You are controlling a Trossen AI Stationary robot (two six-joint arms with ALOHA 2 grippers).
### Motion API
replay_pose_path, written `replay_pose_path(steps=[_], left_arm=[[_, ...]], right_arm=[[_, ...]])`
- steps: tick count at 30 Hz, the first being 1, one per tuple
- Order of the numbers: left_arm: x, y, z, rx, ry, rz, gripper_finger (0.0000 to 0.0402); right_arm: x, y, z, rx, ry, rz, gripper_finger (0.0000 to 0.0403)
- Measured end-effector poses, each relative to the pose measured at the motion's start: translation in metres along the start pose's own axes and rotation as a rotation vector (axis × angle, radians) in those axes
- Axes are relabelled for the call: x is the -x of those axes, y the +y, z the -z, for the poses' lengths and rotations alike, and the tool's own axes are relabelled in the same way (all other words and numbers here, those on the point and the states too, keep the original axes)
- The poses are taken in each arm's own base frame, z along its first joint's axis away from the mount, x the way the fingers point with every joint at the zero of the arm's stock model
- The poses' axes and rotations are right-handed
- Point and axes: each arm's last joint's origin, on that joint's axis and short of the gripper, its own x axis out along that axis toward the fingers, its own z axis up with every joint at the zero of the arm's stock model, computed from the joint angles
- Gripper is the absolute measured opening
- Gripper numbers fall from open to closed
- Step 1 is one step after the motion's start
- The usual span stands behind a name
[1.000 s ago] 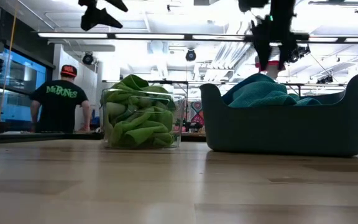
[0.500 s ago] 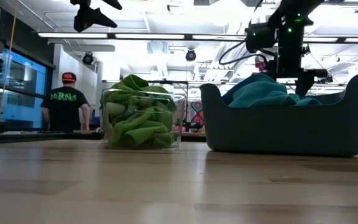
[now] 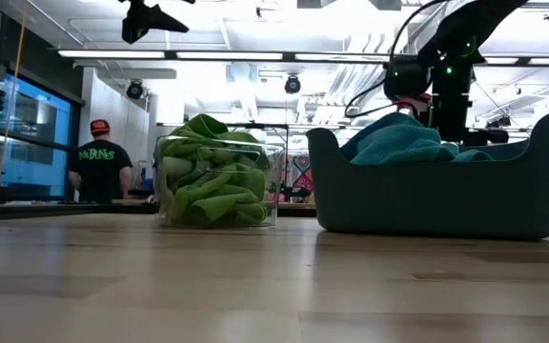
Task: Sort microfiber towel by color & place in baskets
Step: Put the green towel into the transparent bin
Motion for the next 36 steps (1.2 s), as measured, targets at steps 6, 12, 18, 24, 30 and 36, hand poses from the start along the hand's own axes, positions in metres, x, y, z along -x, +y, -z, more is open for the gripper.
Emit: replay_pose_path(steps=[6,12,18,24,30,36], left_arm=[[0.0,0.0,-0.001,0.029,-0.007,0.006,0.0223],[0.0,0.0,-0.001,0.038,-0.006,0.008,0.0223],[0.0,0.0,-0.001,0.054,-0.005,0.008,0.0223],[0.0,0.0,-0.001,0.084,-0.005,0.008,0.0223],[0.0,-0.002,0.0,0.086,0.01,0.042,0.0223],[0.003,-0.006,-0.004,0.076,-0.016,0.123,0.0223]], right_arm=[[-0.013,-0.003,0.0,-0.038,0.006,-0.05,0.0293],[-0.028,-0.012,0.003,-0.063,0.006,-0.048,0.0293],[-0.038,-0.016,0.008,-0.07,0.001,-0.054,0.0293],[-0.047,-0.023,0.016,-0.072,0.015,-0.035,0.0276],[-0.056,-0.033,0.027,-0.061,0.053,-0.006,0.0145],[-0.06,-0.038,0.033,-0.053,0.074,0.008,0.0023]])
